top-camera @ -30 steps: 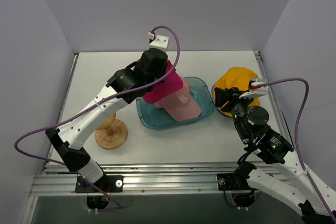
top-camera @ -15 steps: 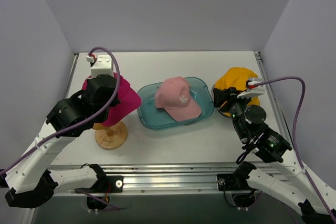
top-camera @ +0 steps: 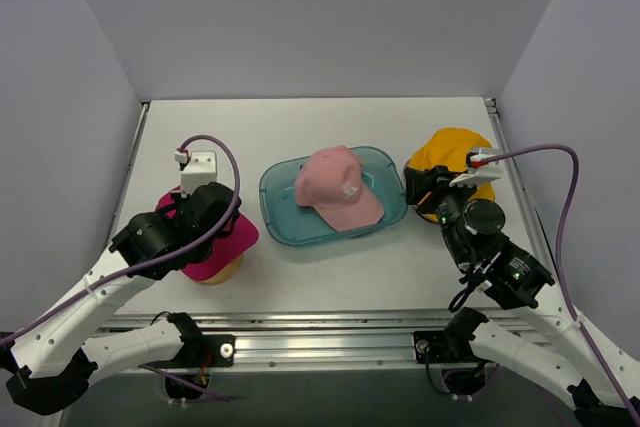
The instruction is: Stack the hats
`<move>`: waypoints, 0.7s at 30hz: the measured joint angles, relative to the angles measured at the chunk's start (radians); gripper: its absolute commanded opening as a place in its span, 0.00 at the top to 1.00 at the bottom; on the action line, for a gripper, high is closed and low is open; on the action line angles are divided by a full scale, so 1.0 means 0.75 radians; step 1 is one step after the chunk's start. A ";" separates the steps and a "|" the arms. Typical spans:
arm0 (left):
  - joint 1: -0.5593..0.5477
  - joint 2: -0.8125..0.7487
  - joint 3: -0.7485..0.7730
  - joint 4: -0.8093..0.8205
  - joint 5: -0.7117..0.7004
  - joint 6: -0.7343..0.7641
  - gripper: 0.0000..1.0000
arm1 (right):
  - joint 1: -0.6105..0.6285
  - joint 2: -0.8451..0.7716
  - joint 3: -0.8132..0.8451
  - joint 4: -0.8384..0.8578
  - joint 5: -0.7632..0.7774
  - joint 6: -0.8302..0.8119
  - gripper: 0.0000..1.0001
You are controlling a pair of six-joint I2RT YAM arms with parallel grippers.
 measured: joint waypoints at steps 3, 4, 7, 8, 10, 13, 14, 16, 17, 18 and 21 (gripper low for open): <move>0.000 -0.048 -0.056 -0.008 -0.001 -0.067 0.98 | 0.000 0.012 0.000 -0.001 -0.006 0.000 0.60; -0.001 -0.058 -0.067 -0.011 0.000 -0.076 0.98 | 0.000 0.014 0.000 0.000 -0.006 0.000 0.60; -0.001 -0.119 -0.137 0.001 0.009 -0.103 0.98 | 0.000 0.019 0.000 0.000 -0.006 0.000 0.60; -0.001 -0.135 -0.158 -0.001 0.015 -0.113 0.98 | 0.000 0.020 0.000 0.000 -0.006 0.000 0.60; -0.003 -0.154 -0.181 -0.001 0.026 -0.133 0.98 | 0.000 0.022 0.000 0.000 -0.006 0.000 0.60; -0.008 -0.162 -0.188 0.000 0.029 -0.165 0.98 | 0.000 0.025 0.000 -0.001 -0.006 0.000 0.60; -0.008 -0.165 -0.191 -0.001 0.029 -0.173 0.98 | 0.000 0.026 0.000 0.000 -0.006 0.000 0.60; -0.009 -0.169 -0.195 0.000 0.027 -0.199 0.98 | 0.000 0.027 0.000 0.000 -0.006 0.000 0.60; -0.009 -0.170 -0.200 0.001 0.022 -0.211 0.98 | 0.000 0.028 0.000 0.000 -0.006 0.000 0.60; -0.009 -0.171 -0.204 0.007 0.016 -0.223 0.98 | 0.000 0.028 0.000 0.000 -0.006 0.000 0.60; -0.009 -0.184 -0.228 0.042 0.003 -0.252 0.98 | 0.000 0.025 0.000 0.000 -0.006 0.000 0.60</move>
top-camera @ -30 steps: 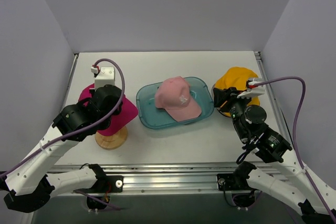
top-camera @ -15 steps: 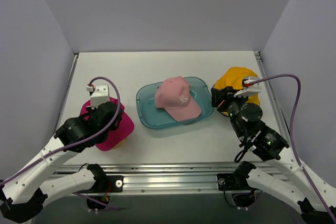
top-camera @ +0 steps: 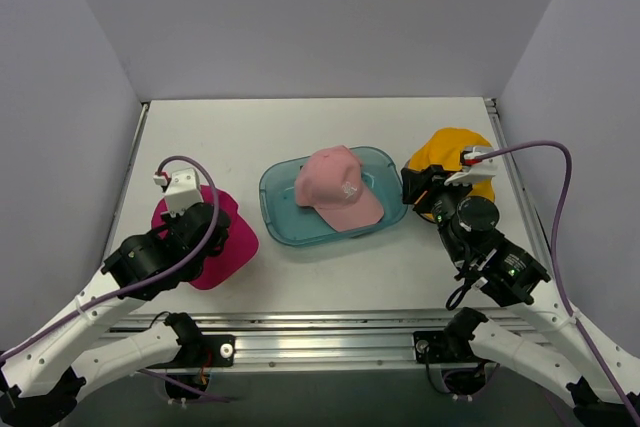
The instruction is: Stack the hats
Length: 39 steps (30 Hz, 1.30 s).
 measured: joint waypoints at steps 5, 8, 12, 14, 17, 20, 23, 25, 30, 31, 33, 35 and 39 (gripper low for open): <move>0.000 -0.033 -0.077 0.117 -0.012 -0.026 0.98 | 0.000 -0.004 0.000 0.000 0.000 0.000 0.60; 0.005 -0.033 -0.107 0.151 -0.020 -0.041 0.98 | 0.000 -0.003 0.000 0.000 0.000 0.000 0.60; 0.045 -0.042 -0.165 0.218 -0.019 -0.024 0.98 | 0.000 -0.001 0.000 0.000 -0.001 0.000 0.60; 0.071 -0.045 -0.201 0.243 -0.013 -0.006 0.98 | 0.000 -0.003 0.000 0.000 -0.001 0.000 0.60; 0.123 -0.038 -0.237 0.262 0.009 0.035 0.98 | 0.000 -0.006 0.000 0.000 0.000 0.000 0.60; 0.169 -0.039 -0.243 0.311 0.043 0.090 0.98 | 0.000 -0.006 0.000 0.000 0.000 0.000 0.60; 0.203 -0.048 -0.243 0.363 0.073 0.124 0.98 | 0.000 -0.006 0.000 0.000 0.000 0.000 0.60; 0.213 -0.060 -0.245 0.384 0.086 0.134 0.87 | 0.000 -0.006 0.000 0.000 0.000 0.000 0.60; 0.218 -0.139 -0.252 0.393 0.106 0.135 0.64 | 0.000 -0.006 0.000 0.000 0.000 0.000 0.60; 0.218 -0.165 -0.252 0.392 0.106 0.136 0.58 | 0.000 -0.006 0.000 0.000 0.000 0.000 0.60; 0.219 -0.214 -0.242 0.383 0.106 0.138 0.52 | 0.000 -0.006 0.000 0.000 0.000 0.000 0.60; 0.219 -0.245 -0.218 0.369 0.107 0.136 0.46 | 0.000 -0.006 0.000 0.000 0.000 0.000 0.60; 0.219 -0.278 -0.142 0.342 0.082 0.134 0.41 | 0.000 -0.004 0.000 0.000 0.000 0.000 0.60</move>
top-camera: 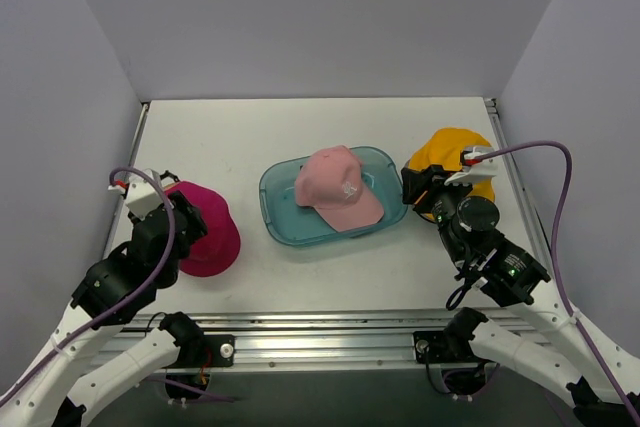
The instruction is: Stack the hats
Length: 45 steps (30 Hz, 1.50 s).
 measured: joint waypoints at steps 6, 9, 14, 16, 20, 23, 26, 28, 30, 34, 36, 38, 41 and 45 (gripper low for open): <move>0.010 0.046 0.060 -0.078 -0.100 -0.042 0.37 | 0.000 0.001 0.000 0.000 -0.001 0.000 0.60; 0.046 0.092 0.078 -0.095 -0.123 -0.064 0.37 | 0.000 0.001 0.000 0.000 -0.001 0.000 0.60; 0.185 0.168 0.103 -0.093 -0.067 -0.060 0.38 | 0.000 0.000 0.000 0.000 -0.001 0.000 0.60; 0.271 0.215 0.117 -0.081 -0.015 -0.043 0.38 | 0.000 -0.004 0.000 0.000 -0.001 0.000 0.60; 0.451 0.291 0.118 -0.052 0.121 0.012 0.38 | 0.000 -0.021 0.000 0.000 -0.001 0.000 0.60; 0.567 0.340 0.125 -0.001 0.212 0.069 0.39 | 0.000 -0.030 0.000 0.000 -0.001 0.000 0.60; 0.642 0.397 0.147 0.042 0.268 0.111 0.39 | 0.000 -0.038 0.000 0.000 -0.001 0.000 0.60; 0.675 0.451 0.166 0.090 0.292 0.142 0.39 | 0.000 -0.038 0.000 0.000 -0.001 0.000 0.60; 0.700 0.495 0.174 0.145 0.316 0.163 0.39 | 0.000 -0.038 0.000 0.000 -0.001 0.000 0.60; 0.721 0.556 0.174 0.248 0.375 0.172 0.39 | 0.000 -0.038 0.000 0.000 -0.001 0.000 0.60; 0.721 0.573 0.173 0.286 0.415 0.172 0.39 | 0.000 -0.038 0.000 -0.001 -0.001 0.000 0.60; 0.721 0.580 0.172 0.313 0.455 0.172 0.39 | 0.000 -0.038 0.000 -0.001 -0.001 0.000 0.60; 0.721 0.584 0.170 0.339 0.517 0.178 0.39 | 0.000 -0.038 0.000 -0.001 -0.001 0.000 0.60; 0.720 0.606 0.169 0.366 0.603 0.199 0.39 | 0.000 -0.038 0.000 -0.001 -0.001 0.000 0.60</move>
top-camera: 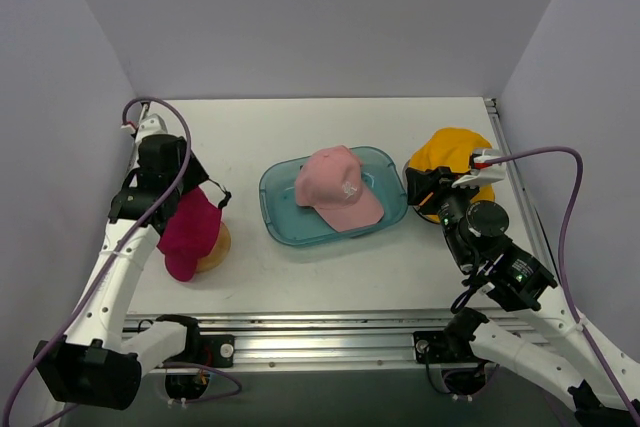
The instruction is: Stack the hats
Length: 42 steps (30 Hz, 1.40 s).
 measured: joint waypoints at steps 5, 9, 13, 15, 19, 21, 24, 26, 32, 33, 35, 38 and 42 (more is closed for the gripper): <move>-0.013 0.034 0.000 0.027 0.068 0.024 0.39 | 0.000 0.000 0.000 0.000 0.000 0.000 0.60; -0.020 0.013 0.010 -0.004 0.053 0.047 0.37 | 0.000 0.002 0.000 0.000 0.000 0.000 0.60; -0.022 -0.024 0.093 -0.138 -0.013 0.068 0.36 | 0.000 0.002 0.000 0.000 0.000 0.000 0.60; -0.022 -0.040 0.151 -0.197 -0.062 0.074 0.36 | 0.000 0.002 0.000 0.000 0.000 0.000 0.60; -0.022 -0.098 0.208 -0.289 -0.153 0.078 0.36 | 0.000 0.002 0.000 0.000 -0.001 0.000 0.60; -0.022 -0.128 0.205 -0.341 -0.176 0.078 0.36 | 0.000 0.002 0.000 0.000 -0.002 0.000 0.60; -0.022 -0.161 0.178 -0.389 -0.196 0.078 0.36 | 0.000 0.002 0.000 0.000 -0.004 0.000 0.59; -0.022 -0.187 0.149 -0.430 -0.211 0.078 0.35 | 0.000 0.002 0.000 0.000 -0.005 0.000 0.59; -0.022 -0.250 0.099 -0.517 -0.240 0.077 0.35 | 0.000 0.001 0.000 0.000 -0.010 0.000 0.59; -0.022 -0.251 0.096 -0.518 -0.238 0.078 0.35 | 0.000 0.001 0.000 0.000 -0.010 0.000 0.59; -0.022 -0.249 0.074 -0.508 -0.221 0.078 0.34 | 0.000 0.001 0.000 0.000 -0.010 0.000 0.59; -0.022 -0.228 0.034 -0.452 -0.181 0.070 0.35 | 0.000 0.000 0.000 0.000 -0.009 0.000 0.59; -0.019 -0.182 0.018 -0.350 -0.173 0.089 0.35 | 0.000 0.000 0.000 0.000 -0.009 0.000 0.59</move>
